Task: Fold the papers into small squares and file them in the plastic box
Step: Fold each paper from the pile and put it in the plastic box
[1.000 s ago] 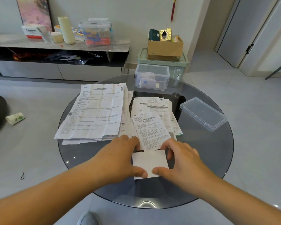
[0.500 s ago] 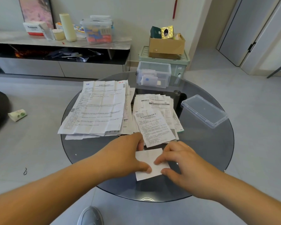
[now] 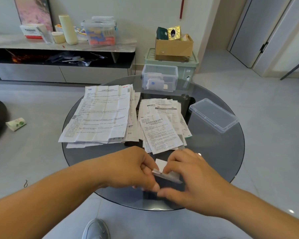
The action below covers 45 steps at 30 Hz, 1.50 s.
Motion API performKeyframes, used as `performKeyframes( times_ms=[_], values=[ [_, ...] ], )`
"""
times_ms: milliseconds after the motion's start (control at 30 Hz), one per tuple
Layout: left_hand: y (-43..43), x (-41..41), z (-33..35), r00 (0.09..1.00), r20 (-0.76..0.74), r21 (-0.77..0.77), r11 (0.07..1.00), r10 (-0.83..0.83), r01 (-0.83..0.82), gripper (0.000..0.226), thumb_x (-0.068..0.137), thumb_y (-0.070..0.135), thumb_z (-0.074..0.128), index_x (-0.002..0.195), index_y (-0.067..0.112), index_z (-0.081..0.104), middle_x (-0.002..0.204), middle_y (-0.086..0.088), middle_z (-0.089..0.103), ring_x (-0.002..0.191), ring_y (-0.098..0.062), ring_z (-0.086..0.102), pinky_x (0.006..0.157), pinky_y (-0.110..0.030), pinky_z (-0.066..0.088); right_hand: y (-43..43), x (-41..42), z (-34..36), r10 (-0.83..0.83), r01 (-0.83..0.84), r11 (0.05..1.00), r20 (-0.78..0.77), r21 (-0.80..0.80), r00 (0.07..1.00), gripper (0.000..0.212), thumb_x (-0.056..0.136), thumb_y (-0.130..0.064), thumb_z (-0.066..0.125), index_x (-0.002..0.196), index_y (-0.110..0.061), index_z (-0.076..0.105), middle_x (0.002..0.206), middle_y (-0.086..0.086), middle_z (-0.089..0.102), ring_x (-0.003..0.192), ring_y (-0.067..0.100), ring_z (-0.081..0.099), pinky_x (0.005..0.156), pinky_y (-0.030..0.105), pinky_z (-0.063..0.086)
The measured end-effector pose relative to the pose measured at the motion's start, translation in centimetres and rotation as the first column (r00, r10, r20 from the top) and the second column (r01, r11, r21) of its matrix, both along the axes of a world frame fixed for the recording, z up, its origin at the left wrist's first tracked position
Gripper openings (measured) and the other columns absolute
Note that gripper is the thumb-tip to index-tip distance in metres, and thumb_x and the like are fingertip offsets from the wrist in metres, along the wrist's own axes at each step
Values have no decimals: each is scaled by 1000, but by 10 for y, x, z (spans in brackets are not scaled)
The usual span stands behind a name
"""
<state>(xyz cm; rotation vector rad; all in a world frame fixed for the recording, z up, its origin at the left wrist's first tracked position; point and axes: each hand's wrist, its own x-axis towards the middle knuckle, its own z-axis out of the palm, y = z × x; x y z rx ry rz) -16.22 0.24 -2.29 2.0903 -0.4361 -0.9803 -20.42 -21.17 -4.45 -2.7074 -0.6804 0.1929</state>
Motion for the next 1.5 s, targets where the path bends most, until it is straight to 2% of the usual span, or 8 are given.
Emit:
performKeyframes(
  times_ms=[67, 133, 267, 467, 867, 1133, 1300, 1500],
  values=[
    [-6, -1, -5, 974, 228, 109, 993, 17, -43, 8, 85, 29, 77, 84, 22, 76, 66, 0, 62, 59, -8, 51, 62, -24, 45, 0, 1, -4, -29, 28, 999, 23, 41, 999, 33, 90, -64, 54, 106, -38, 65, 102, -22, 44, 101, 1, 37, 83, 18, 32],
    [-11, -3, -9, 912, 409, 192, 979, -15, -70, 30, 86, 41, 72, 65, 21, 64, 54, 7, 50, 50, -7, 41, 53, -20, 35, 0, 3, -5, -67, 68, 995, -9, 77, 998, 26, 94, -57, 52, 100, -36, 67, 98, -19, 48, 98, 2, 40, 84, 22, 34],
    [-20, -4, -13, 835, 542, 325, 940, -95, -104, 42, 85, 54, 69, 59, 27, 50, 57, 8, 51, 54, -8, 48, 52, -21, 31, -2, 10, -1, -190, 195, 979, -81, 59, 978, 27, 85, -61, 63, 97, -36, 61, 96, -18, 54, 96, 3, 46, 94, 29, 34],
    [-22, 1, -16, 844, 533, 361, 917, -55, -168, 38, 78, 61, 74, 81, 27, 57, 84, 10, 62, 76, -9, 58, 60, -22, 38, 0, 14, 4, -260, 267, 963, -153, 28, 953, 41, 72, -64, 75, 93, -36, 53, 98, -19, 51, 99, 4, 46, 96, 33, 33],
    [-18, 6, -13, 889, 458, 341, 926, -12, -163, 45, 69, 58, 84, 78, 23, 57, 81, 6, 61, 71, -10, 53, 61, -25, 39, 0, 31, 20, -362, 324, 931, -301, -170, 882, 51, 70, -55, 83, 103, -35, 49, 104, -11, 52, 104, 18, 47, 90, 35, 40],
    [-21, -1, -11, 852, 520, 422, 886, -63, -192, 55, 66, 74, 75, 74, 25, 51, 78, 8, 62, 70, -9, 55, 58, -24, 38, -19, 26, 13, -287, 313, 949, -318, 32, 903, 43, 74, -42, 84, 103, -40, 52, 103, -17, 51, 101, 6, 51, 86, 28, 50],
    [-43, -13, -10, 753, 625, 495, 850, -205, -180, 63, 69, 88, 56, 74, 27, 43, 83, 8, 56, 73, -10, 53, 61, -29, 45, -33, 7, 8, -31, 57, 979, -131, 195, 991, 17, 91, -37, 67, 107, -40, 64, 102, -26, 60, 104, -3, 51, 88, 22, 46],
    [-53, -8, -20, 435, 853, 382, 913, -289, -141, 50, 90, 73, 40, 99, 26, 56, 104, 3, 49, 92, -18, 48, 79, -33, 44, -70, -1, 1, 54, -47, 997, 124, -59, 991, 33, 94, -54, 43, 104, -36, 69, 107, -23, 66, 103, 3, 57, 87, 33, 50]
  ],
)
